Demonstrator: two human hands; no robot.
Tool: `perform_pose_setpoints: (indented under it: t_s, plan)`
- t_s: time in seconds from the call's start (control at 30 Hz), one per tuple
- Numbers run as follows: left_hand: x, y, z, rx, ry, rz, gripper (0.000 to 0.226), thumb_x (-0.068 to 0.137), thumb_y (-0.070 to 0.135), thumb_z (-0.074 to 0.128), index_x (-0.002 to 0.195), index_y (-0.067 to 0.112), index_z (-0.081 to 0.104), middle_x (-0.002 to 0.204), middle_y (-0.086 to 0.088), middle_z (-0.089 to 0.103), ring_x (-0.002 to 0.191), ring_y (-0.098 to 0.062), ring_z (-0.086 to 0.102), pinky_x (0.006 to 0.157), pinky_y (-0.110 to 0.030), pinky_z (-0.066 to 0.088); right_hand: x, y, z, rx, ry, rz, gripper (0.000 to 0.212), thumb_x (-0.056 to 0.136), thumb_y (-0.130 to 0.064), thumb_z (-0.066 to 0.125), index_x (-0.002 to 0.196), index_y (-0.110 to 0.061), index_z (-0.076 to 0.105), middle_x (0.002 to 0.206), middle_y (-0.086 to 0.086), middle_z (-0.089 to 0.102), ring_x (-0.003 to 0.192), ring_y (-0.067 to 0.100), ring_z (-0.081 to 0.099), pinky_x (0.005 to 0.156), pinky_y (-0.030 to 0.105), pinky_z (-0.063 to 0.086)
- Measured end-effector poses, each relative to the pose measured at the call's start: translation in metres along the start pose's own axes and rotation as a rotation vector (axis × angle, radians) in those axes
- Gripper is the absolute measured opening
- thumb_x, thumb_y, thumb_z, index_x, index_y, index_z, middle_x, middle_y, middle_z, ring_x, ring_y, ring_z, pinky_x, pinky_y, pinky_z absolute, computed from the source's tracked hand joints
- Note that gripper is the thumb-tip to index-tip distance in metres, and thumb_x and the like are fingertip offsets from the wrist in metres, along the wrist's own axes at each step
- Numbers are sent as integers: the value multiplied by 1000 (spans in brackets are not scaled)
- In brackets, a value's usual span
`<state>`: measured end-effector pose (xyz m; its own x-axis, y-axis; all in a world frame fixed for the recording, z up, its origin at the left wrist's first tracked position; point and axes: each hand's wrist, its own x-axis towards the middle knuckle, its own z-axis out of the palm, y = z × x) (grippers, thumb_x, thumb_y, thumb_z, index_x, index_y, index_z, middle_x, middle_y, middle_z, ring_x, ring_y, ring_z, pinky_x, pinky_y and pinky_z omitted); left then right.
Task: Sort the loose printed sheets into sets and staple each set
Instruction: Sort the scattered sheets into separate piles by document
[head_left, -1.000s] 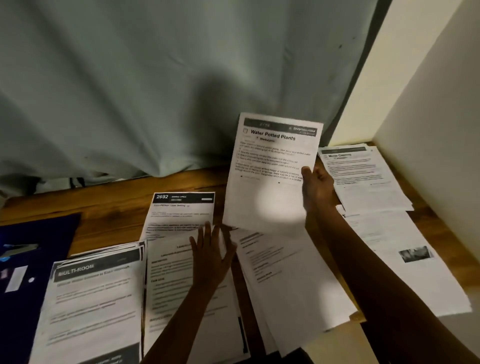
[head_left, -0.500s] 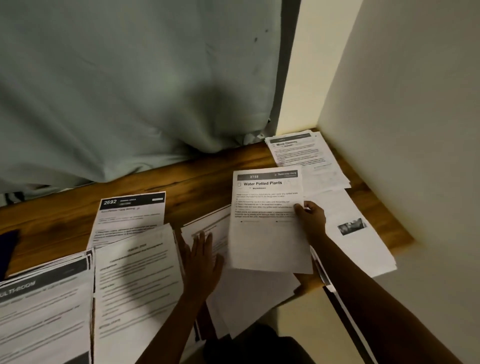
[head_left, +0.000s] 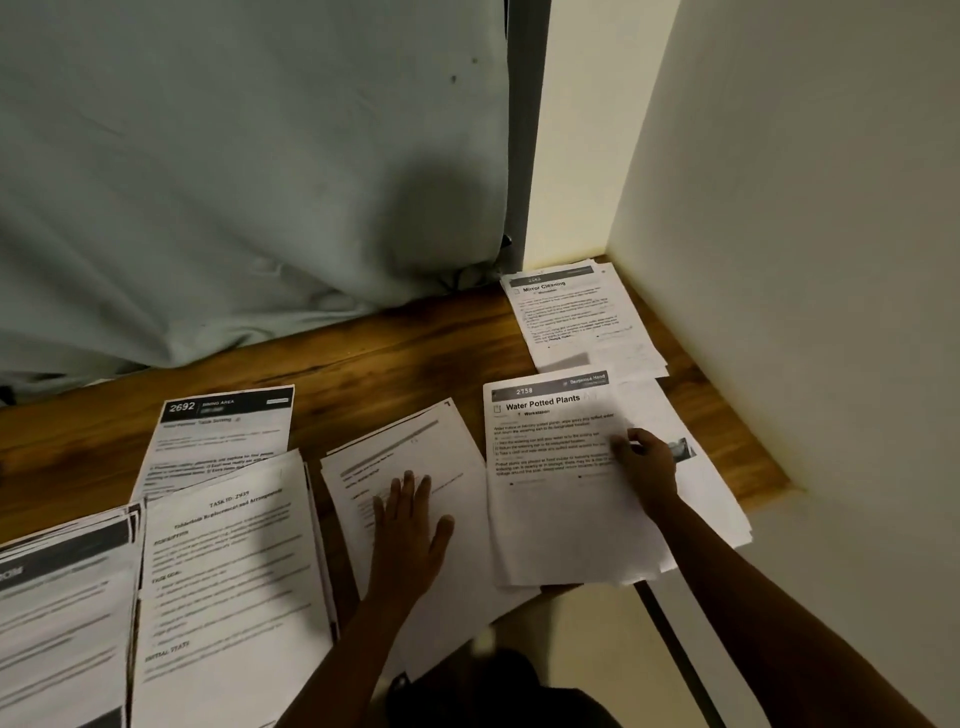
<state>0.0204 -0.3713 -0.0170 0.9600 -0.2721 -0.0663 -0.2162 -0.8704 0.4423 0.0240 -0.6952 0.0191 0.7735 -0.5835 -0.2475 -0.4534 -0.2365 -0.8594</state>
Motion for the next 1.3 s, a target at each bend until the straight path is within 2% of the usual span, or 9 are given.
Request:
perform_pose_setpoints:
  t_s: [0.23, 0.4, 0.47, 0.6, 0.7, 0.83, 0.93, 1.07, 1.3]
  plan:
    - [-8, -9, 16, 148, -185, -23, 106, 65, 88, -9, 150, 25, -4, 155, -1, -18, 142, -27, -17, 109, -45, -21, 12, 14, -28, -56, 37, 8, 25, 93, -28, 56, 108, -9, 64, 103, 6, 64, 92, 23, 59, 87, 41, 48]
    - [-8, -14, 19, 197, -208, -21, 102, 64, 88, -10, 146, 28, -16, 154, 0, -24, 139, -23, -24, 108, -44, -23, 31, 17, -55, 114, 15, 144, 20, 90, -26, 62, 103, -11, 62, 102, 7, 62, 88, 25, 60, 78, 36, 50]
    - [-8, -14, 19, 186, -201, -12, 102, 64, 88, -10, 146, 28, -14, 155, 0, -22, 139, -22, -25, 107, -42, -26, 42, 19, -67, 158, 6, 161, 14, 90, -23, 62, 88, -8, 62, 92, 10, 65, 77, 20, 63, 70, 32, 49]
    - [-7, -9, 19, 128, -158, 4, 100, 67, 87, -6, 149, 30, -1, 155, 2, -16, 142, -24, -18, 108, -41, -26, 61, 23, -95, 180, 34, 203, 26, 89, -33, 62, 102, -10, 60, 104, 12, 64, 87, 24, 61, 82, 39, 49]
    - [0, 5, 23, 106, -126, 33, 97, 71, 85, 0, 150, 29, 6, 156, 2, -11, 143, -23, -14, 110, -41, -24, 62, 22, -111, 295, 20, 223, 21, 93, -23, 57, 112, -16, 59, 100, 6, 64, 74, 16, 63, 71, 30, 50]
    - [14, 25, 30, 113, -128, 69, 100, 69, 86, -4, 150, 29, 6, 156, 3, -12, 142, -21, -15, 109, -40, -25, 62, 29, -123, 345, 56, 248, 8, 91, -13, 59, 95, -16, 65, 106, 10, 65, 63, 10, 66, 60, 23, 50]
    - [18, 35, 33, 108, -134, 76, 99, 68, 84, -10, 150, 31, 3, 156, 2, -11, 143, -19, -15, 108, -39, -27, 59, 27, -116, 297, -23, 236, 13, 90, -12, 59, 101, -11, 66, 106, 14, 67, 73, 18, 66, 70, 29, 50]
    - [13, 35, 27, -44, 53, -39, 80, 85, 72, 1, 150, 27, 17, 158, 0, 7, 145, -14, -3, 113, -39, -21, 42, -3, -67, 95, -173, 84, 30, 92, -25, 59, 115, -6, 61, 108, 8, 63, 92, 24, 61, 82, 35, 49]
    - [-11, 0, -8, -312, 395, -367, 60, 94, 47, 25, 147, 18, 29, 156, -8, 19, 143, -22, 15, 112, -40, 15, 1, -41, 47, -13, -398, -143, 18, 93, -24, 57, 100, -10, 65, 94, 2, 69, 84, 14, 66, 78, 31, 55]
